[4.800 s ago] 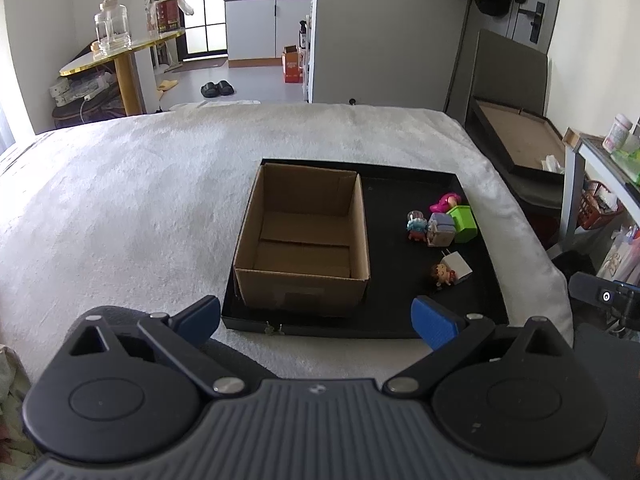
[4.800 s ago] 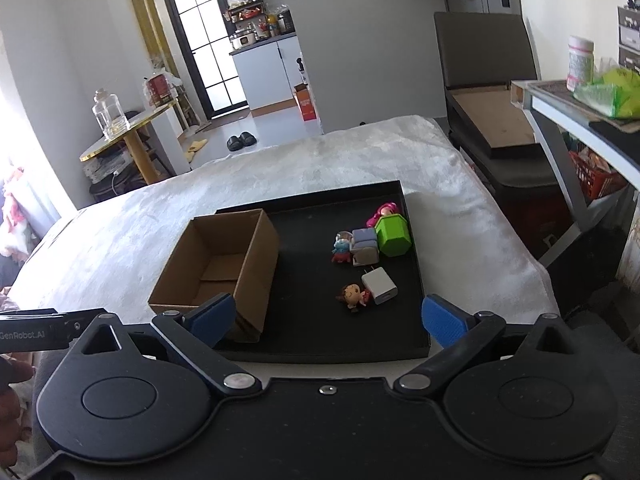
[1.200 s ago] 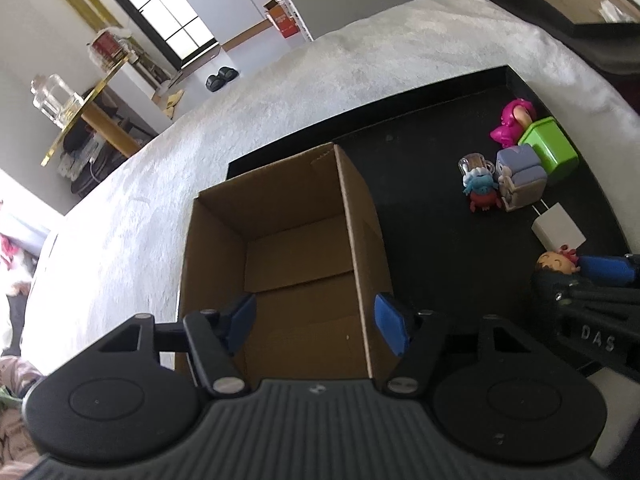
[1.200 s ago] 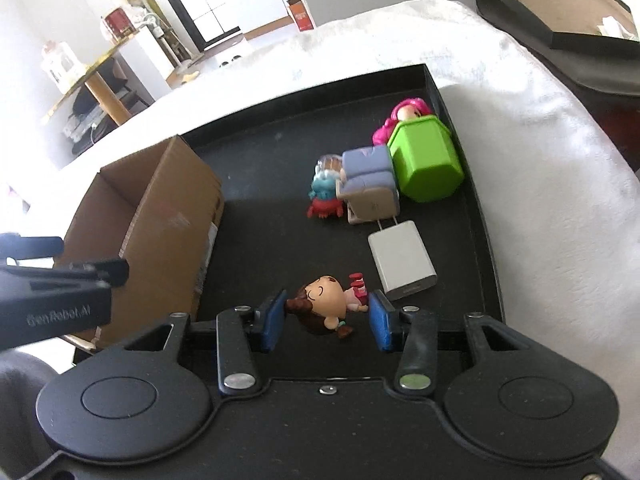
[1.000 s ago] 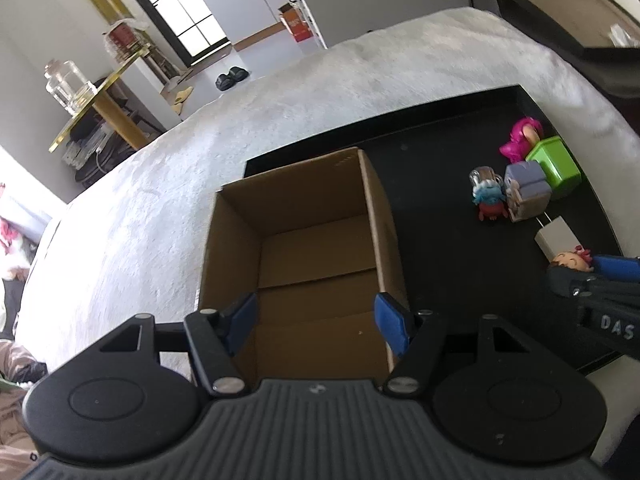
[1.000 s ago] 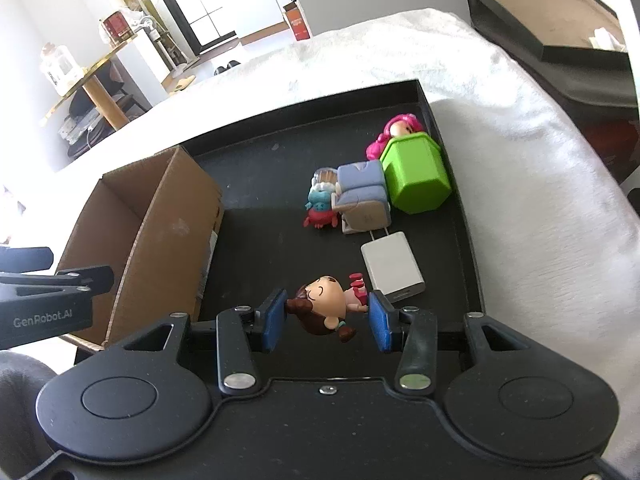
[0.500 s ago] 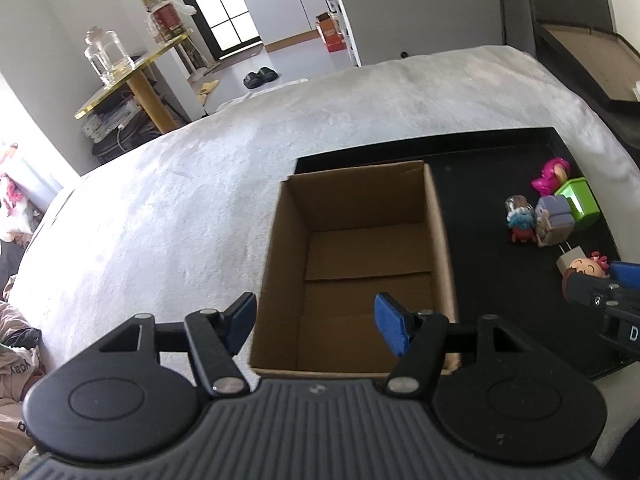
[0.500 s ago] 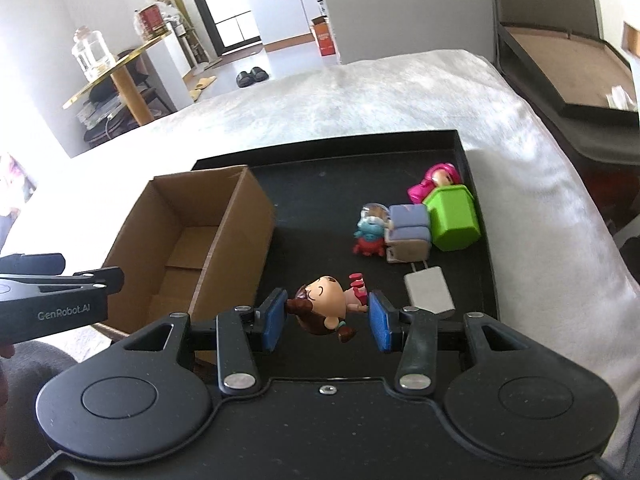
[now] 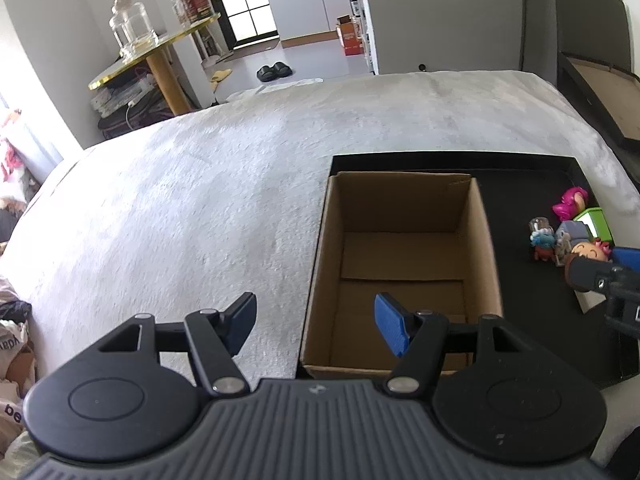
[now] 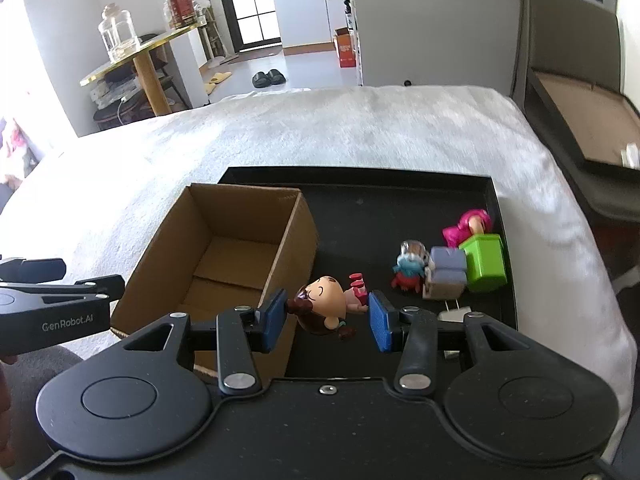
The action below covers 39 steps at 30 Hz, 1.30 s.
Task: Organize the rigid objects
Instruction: 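Lift the doll figurine with the right gripper and carry it over the box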
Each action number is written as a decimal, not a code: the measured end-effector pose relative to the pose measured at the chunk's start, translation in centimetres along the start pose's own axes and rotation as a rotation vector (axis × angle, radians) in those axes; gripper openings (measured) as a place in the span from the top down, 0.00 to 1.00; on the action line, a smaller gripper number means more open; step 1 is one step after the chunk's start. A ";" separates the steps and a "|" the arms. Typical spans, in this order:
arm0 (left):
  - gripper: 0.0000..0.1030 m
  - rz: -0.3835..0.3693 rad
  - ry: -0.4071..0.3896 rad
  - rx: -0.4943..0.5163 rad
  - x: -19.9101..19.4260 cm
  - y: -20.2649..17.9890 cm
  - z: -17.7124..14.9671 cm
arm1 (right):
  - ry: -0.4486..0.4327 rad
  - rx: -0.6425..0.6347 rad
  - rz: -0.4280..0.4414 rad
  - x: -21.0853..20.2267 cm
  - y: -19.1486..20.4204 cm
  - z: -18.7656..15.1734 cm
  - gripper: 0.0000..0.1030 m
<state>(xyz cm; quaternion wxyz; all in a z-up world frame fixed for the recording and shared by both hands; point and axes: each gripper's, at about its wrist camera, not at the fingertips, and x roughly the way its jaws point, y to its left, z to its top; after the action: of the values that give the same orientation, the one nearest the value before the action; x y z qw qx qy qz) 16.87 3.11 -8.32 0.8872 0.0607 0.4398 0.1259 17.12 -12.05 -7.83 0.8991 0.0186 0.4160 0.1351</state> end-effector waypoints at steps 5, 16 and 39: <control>0.37 -0.015 0.013 -0.021 0.9 1.4 -0.1 | 0.002 -0.023 -0.011 0.5 1.4 0.8 0.58; 0.52 -0.061 0.069 -0.066 4.4 3.1 -0.1 | 0.049 -0.116 -0.030 2.9 4.4 2.0 0.58; 0.91 -0.170 0.133 -0.140 9.6 3.3 0.6 | 0.164 -0.329 0.042 10.2 9.3 5.4 0.58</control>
<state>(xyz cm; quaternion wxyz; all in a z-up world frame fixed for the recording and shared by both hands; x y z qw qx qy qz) 22.37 8.95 -14.60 0.8656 -0.0473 0.4913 0.0843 25.34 0.00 -10.56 0.8501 -0.1311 0.4597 0.2210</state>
